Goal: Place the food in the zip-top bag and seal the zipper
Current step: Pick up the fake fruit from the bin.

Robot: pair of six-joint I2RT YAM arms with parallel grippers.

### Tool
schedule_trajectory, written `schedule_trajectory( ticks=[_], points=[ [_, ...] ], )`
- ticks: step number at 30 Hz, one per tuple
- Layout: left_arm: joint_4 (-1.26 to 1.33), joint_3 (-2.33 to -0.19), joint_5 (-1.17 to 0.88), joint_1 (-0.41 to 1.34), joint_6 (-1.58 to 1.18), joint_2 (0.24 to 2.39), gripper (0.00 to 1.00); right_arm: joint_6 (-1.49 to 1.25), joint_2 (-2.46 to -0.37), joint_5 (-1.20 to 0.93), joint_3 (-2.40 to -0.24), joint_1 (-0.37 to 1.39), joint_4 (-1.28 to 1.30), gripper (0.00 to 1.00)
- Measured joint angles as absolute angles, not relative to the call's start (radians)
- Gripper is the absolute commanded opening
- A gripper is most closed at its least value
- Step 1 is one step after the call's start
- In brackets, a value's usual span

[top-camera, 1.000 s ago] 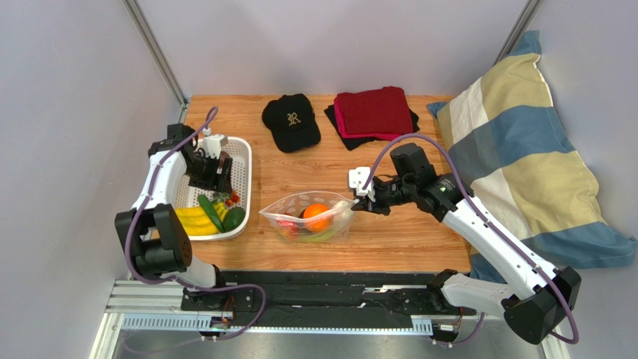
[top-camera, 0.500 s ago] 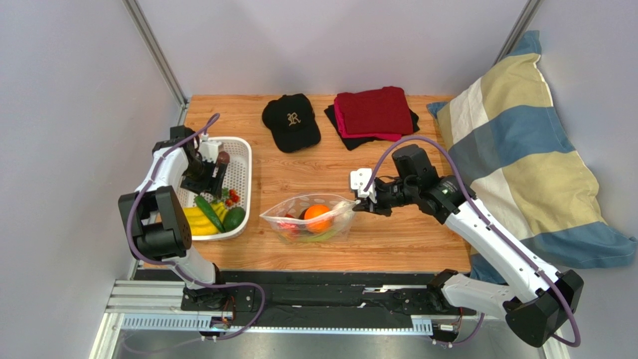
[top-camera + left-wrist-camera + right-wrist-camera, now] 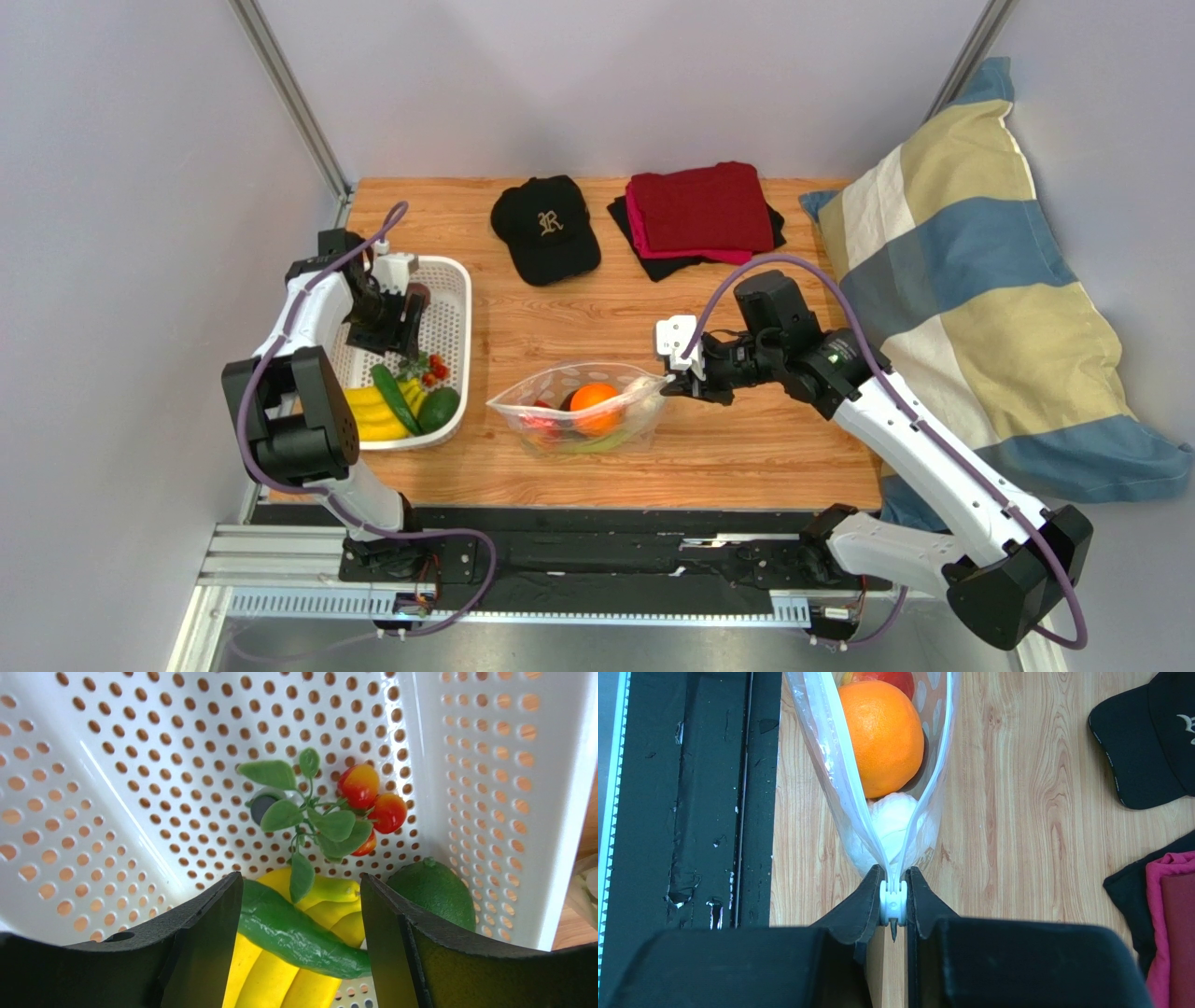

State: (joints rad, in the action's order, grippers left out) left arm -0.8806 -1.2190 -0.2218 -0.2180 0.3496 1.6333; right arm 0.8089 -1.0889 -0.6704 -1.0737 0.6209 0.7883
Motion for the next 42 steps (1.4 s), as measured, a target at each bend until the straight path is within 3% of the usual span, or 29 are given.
schedule_trajectory(
  ticks=[8, 11, 18, 27, 36, 42],
  points=[
    [-0.829, -1.222, -0.255, -0.196, 0.308, 1.690, 0.75, 0.809, -1.090, -0.670, -1.074, 0.621, 0.788, 0.00],
    [-0.791, -1.248, -0.256, -0.201, 0.268, 1.690, 0.83, 0.809, -1.090, -0.670, -1.074, 0.621, 0.788, 0.00],
    [-0.692, -1.481, -0.222, -0.204, 0.221, 1.771, 0.86, 0.809, -1.094, -0.670, -1.074, 0.622, 0.789, 0.00],
    [-0.673, -1.591, -0.208, -0.204, 0.215, 1.995, 0.82, 0.809, -1.101, -0.670, -1.074, 0.622, 0.789, 0.00],
    [-0.669, -1.574, -0.208, -0.191, 0.209, 2.017, 0.81, 0.809, -1.121, -0.670, -1.074, 0.624, 0.788, 0.00],
    [-0.669, -1.554, -0.213, -0.189, 0.212, 2.018, 0.64, 0.809, -1.128, -0.670, -1.078, 0.624, 0.788, 0.00]
  ],
)
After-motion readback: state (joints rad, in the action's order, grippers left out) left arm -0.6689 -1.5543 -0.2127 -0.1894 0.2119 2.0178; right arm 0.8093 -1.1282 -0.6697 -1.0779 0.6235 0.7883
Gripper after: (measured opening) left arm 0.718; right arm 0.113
